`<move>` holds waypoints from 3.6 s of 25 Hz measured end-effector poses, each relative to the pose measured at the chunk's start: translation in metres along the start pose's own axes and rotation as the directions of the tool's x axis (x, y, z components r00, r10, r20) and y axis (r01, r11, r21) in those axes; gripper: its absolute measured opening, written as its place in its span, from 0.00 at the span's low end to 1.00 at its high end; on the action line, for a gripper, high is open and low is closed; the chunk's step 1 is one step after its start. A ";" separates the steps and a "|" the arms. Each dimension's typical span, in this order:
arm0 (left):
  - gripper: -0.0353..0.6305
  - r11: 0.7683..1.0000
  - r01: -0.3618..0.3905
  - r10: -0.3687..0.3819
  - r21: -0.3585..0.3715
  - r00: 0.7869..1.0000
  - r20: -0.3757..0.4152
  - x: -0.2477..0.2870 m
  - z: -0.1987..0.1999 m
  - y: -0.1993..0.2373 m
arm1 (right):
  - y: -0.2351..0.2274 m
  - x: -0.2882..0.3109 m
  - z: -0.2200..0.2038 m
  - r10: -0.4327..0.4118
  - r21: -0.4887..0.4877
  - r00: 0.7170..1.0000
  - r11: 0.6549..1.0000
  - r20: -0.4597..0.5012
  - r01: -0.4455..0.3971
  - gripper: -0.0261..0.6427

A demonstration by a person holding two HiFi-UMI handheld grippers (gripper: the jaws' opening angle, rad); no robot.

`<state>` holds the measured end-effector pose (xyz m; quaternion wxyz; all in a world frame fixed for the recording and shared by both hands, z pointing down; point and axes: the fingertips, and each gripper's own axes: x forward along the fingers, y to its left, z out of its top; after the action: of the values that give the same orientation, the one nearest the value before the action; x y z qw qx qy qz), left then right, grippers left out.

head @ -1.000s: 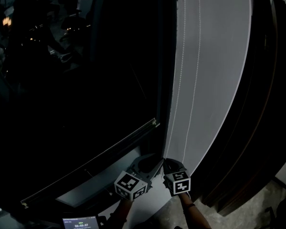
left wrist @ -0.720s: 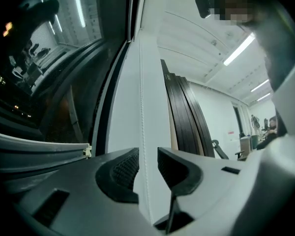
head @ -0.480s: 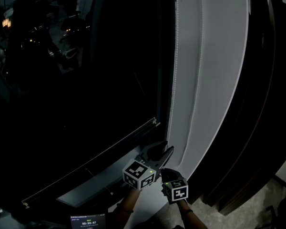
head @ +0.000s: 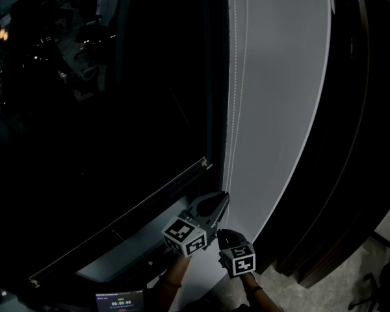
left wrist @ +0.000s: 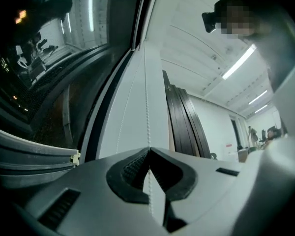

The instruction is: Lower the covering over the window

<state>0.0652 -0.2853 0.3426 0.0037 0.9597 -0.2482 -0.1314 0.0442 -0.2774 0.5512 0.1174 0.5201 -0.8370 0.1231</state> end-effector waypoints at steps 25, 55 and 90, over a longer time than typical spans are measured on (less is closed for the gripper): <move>0.06 0.990 -0.122 0.074 -0.066 0.867 -0.493 -0.076 -0.206 0.016 | 0.023 -0.067 0.217 0.111 -0.187 0.914 0.982 0.391 -0.040 0.18; 0.13 0.936 -0.264 0.147 -0.231 0.893 -0.426 -0.144 -0.225 0.029 | 0.006 -0.034 0.156 0.026 -0.055 0.938 0.998 0.346 -0.007 0.07; 0.06 0.993 -0.067 0.068 0.094 0.998 -0.004 -0.010 -0.001 0.013 | -0.005 0.003 -0.040 -0.012 0.022 0.999 1.000 0.038 0.011 0.07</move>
<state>0.0506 -0.2923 0.3467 -0.0360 0.9504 -0.2865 -0.1161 0.0504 -0.2692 0.5903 0.0962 0.5283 -0.8348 0.1217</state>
